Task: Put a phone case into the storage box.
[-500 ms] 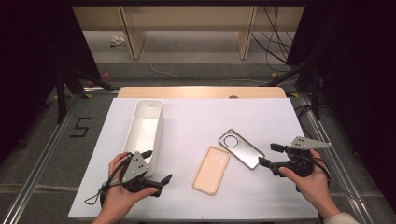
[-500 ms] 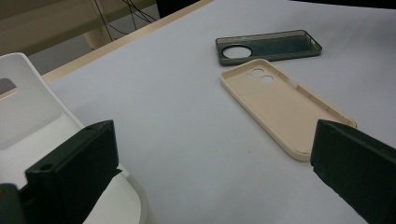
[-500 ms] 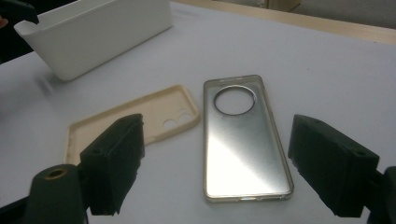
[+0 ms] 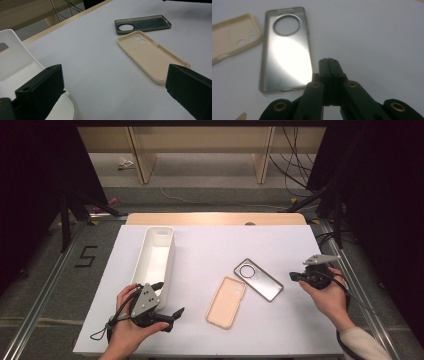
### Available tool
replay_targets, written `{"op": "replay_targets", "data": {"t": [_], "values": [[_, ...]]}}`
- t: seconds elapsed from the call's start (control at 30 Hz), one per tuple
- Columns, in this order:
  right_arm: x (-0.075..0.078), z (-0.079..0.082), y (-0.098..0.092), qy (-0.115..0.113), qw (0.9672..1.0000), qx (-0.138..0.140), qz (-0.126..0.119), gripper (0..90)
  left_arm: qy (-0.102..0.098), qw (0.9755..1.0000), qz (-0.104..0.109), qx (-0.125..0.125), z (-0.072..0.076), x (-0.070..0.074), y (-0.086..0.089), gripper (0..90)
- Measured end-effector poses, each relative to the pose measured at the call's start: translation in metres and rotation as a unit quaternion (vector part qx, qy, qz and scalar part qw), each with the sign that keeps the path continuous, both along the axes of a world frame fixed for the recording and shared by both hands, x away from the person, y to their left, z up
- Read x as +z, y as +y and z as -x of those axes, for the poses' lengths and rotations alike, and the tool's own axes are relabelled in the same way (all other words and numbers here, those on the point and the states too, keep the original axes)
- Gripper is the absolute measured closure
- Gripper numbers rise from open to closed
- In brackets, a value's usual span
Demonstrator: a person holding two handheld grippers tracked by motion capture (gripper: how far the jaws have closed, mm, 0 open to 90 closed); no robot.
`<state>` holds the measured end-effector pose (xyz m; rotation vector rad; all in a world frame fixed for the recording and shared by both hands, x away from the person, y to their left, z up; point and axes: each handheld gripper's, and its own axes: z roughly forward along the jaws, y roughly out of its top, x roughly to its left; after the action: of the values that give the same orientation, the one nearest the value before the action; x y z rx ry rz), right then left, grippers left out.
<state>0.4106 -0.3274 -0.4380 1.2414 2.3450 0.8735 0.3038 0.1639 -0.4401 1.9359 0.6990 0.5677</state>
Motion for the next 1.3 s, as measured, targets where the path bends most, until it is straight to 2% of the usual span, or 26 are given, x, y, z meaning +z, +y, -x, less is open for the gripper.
{"op": "replay_targets", "data": {"t": [0.07, 0.13, 0.17, 0.2, 0.3, 0.47, 0.57, 0.67, 0.7, 0.73, 0.77, 0.8, 0.83, 0.87, 0.9, 0.93, 1.0, 1.13, 1.23, 1.3], "values": [[-0.007, -0.014, 0.002, 0.023, 0.9995, -0.003, 0.022, 90.0, -0.001, 1.0000, 0.001, 0.000, 0.000, 0.001, 0.000, 1.3], [-0.015, -0.025, 0.006, 0.042, 0.9986, 0.006, 0.032, 90.0, 0.000, 1.0000, -0.003, -0.003, 0.000, 0.000, -0.001, 1.4], [-0.015, -0.025, 0.006, 0.042, 0.9986, 0.006, 0.032, 90.0, 0.000, 1.0000, -0.003, -0.003, 0.000, 0.000, -0.001, 1.5], [-0.019, -0.032, 0.013, 0.056, 0.9972, 0.019, 0.047, 90.0, 0.001, 1.0000, -0.003, -0.003, 0.000, -0.001, -0.001, 1.5], [-0.020, -0.034, 0.021, 0.067, 0.9949, 0.037, 0.066, 90.0, 0.002, 1.0000, -0.001, -0.001, 0.000, -0.001, 0.000, 1.6], [-0.021, -0.029, 0.026, 0.087, 0.9893, 0.069, 0.095, 90.0, 0.000, 1.0000, -0.002, -0.004, 0.001, 0.000, -0.001, 1.6], [-0.023, -0.025, 0.033, 0.097, 0.9835, 0.091, 0.123, 90.0, 0.000, 1.0000, -0.003, -0.005, 0.001, 0.000, -0.001, 1.6], [-0.021, -0.022, 0.037, 0.102, 0.9792, 0.104, 0.141, 90.0, 0.000, 1.0000, -0.002, -0.004, 0.001, 0.000, 0.000, 1.6], [-0.021, -0.022, 0.037, 0.102, 0.9792, 0.104, 0.141, 90.0, 0.000, 1.0000, -0.002, -0.004, 0.001, 0.000, 0.000, 1.6], [-0.020, -0.018, 0.041, 0.107, 0.9751, 0.115, 0.156, 90.0, 0.000, 1.0000, -0.001, -0.004, 0.001, 0.000, 0.000, 1.6], [-0.020, -0.017, 0.043, 0.108, 0.9735, 0.119, 0.162, 90.0, 0.000, 1.0000, -0.001, -0.004, 0.001, 0.000, 0.000, 1.6], [-0.020, -0.017, 0.043, 0.108, 0.9735, 0.119, 0.162, 90.0, 0.000, 1.0000, -0.001, -0.004, 0.001, 0.000, 0.000, 1.6], [-0.019, -0.013, 0.046, 0.114, 0.9694, 0.129, 0.174, 90.0, 0.000, 1.0000, 0.000, -0.004, 0.001, 0.000, 0.000, 1.6], [-0.019, -0.011, 0.048, 0.116, 0.9676, 0.133, 0.180, 90.0, 0.000, 1.0000, 0.000, -0.004, 0.001, 0.000, 0.000, 1.6], [-0.019, -0.011, 0.048, 0.116, 0.9676, 0.133, 0.180, 90.0, 0.000, 1.0000, -0.001, -0.004, 0.002, 0.000, 0.000, 1.6], [-0.018, -0.008, 0.052, 0.119, 0.9645, 0.141, 0.189, 90.0, 0.000, 1.0000, -0.001, -0.004, 0.001, 0.000, 0.000, 1.6], [-0.018, -0.005, 0.055, 0.121, 0.9614, 0.148, 0.198, 90.0, 0.000, 1.0000, -0.001, -0.004, 0.001, 0.000, 0.000, 1.6], [-0.017, -0.001, 0.060, 0.127, 0.9567, 0.162, 0.206, 90.0, 0.000, 1.0000, -0.001, -0.004, 0.001, 0.000, 0.000, 1.7], [-0.017, 0.001, 0.063, 0.132, 0.9555, 0.168, 0.204, 90.0, 0.001, 1.0000, -0.001, -0.005, 0.001, 0.000, 0.000, 1.7], [-0.016, 0.004, 0.067, 0.135, 0.9523, 0.177, 0.209, 90.0, 0.001, 1.0000, -0.001, -0.005, 0.001, 0.000, 0.000, 1.8]]}}
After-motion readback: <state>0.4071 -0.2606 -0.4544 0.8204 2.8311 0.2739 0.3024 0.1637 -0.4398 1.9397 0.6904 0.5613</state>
